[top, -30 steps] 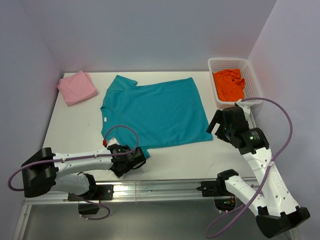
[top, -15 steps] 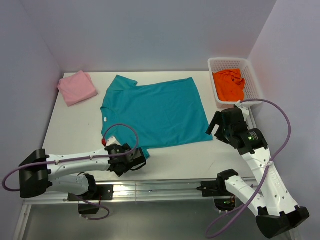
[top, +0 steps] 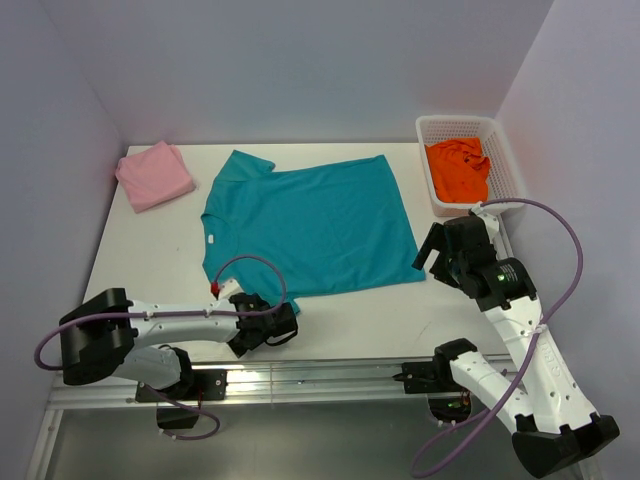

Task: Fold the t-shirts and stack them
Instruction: Flatten the tshirt out

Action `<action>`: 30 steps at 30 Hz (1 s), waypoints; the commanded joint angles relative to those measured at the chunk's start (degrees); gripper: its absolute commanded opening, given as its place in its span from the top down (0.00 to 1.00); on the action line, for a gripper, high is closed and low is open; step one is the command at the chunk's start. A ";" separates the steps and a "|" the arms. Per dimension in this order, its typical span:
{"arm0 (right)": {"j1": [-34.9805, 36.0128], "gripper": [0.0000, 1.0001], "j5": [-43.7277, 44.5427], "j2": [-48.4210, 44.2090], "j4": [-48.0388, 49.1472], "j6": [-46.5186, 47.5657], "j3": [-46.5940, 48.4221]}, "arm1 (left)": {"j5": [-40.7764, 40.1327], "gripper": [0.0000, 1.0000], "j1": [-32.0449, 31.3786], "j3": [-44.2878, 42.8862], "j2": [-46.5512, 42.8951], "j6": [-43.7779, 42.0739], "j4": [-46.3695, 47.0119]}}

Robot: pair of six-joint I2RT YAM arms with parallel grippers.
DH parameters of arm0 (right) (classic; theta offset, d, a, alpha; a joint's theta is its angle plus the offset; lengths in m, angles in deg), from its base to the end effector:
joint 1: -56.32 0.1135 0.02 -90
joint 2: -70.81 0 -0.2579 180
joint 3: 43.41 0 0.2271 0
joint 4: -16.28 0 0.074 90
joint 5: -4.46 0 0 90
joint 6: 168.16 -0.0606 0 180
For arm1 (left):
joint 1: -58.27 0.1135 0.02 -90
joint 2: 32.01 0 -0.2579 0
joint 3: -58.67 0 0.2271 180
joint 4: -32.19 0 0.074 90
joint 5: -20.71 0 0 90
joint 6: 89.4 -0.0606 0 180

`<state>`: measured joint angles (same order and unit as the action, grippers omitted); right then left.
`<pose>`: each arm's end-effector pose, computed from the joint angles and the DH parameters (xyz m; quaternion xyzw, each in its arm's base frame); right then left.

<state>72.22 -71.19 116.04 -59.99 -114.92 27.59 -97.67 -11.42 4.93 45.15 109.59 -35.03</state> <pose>0.1265 0.0204 0.2929 0.2106 0.9107 0.0433 0.3526 0.0859 -0.1491 0.1474 -0.3247 0.9135 0.0082 0.2451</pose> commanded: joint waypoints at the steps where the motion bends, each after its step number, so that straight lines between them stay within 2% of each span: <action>1: 0.18 0.00 1.56 -0.67 -0.14 0.45 0.04 | -2.03 0.28 -0.36 0.18 2.01 -0.79 2.85; 7: 0.27 0.00 1.30 -0.85 -0.31 0.98 0.30 | -3.26 0.35 -0.27 -0.08 4.39 -1.15 4.44; 10: 0.27 0.00 1.56 -0.94 -0.66 1.16 0.74 | -3.35 0.47 -0.27 -0.70 4.92 -1.15 4.09; 12: 0.27 0.00 1.65 -1.02 -0.84 1.33 1.01 | -3.43 0.59 -0.18 -1.22 4.66 -0.97 3.56; 17: 0.27 0.02 1.04 -1.64 -0.84 0.81 0.66 | -4.05 0.72 -0.27 -2.63 2.82 -1.32 0.84; 18: 0.18 0.02 0.86 -1.73 -0.67 0.37 0.57 | -4.14 0.78 -0.27 -3.50 2.29 -1.24 -0.04; 23: 0.27 0.04 -2.92 -1.90 0.39 -2.18 -1.45 | -3.44 0.84 -0.27 -4.83 -1.13 -0.54 -4.25; 30: 0.18 0.05 -11.61 -2.08 5.29 -10.87 -12.50 | -3.26 0.85 -0.27 -4.22 -11.41 2.89 -14.44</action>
<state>72.22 -77.90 114.12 -58.59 -120.71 19.04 -100.62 -11.53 1.79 37.35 109.81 -42.33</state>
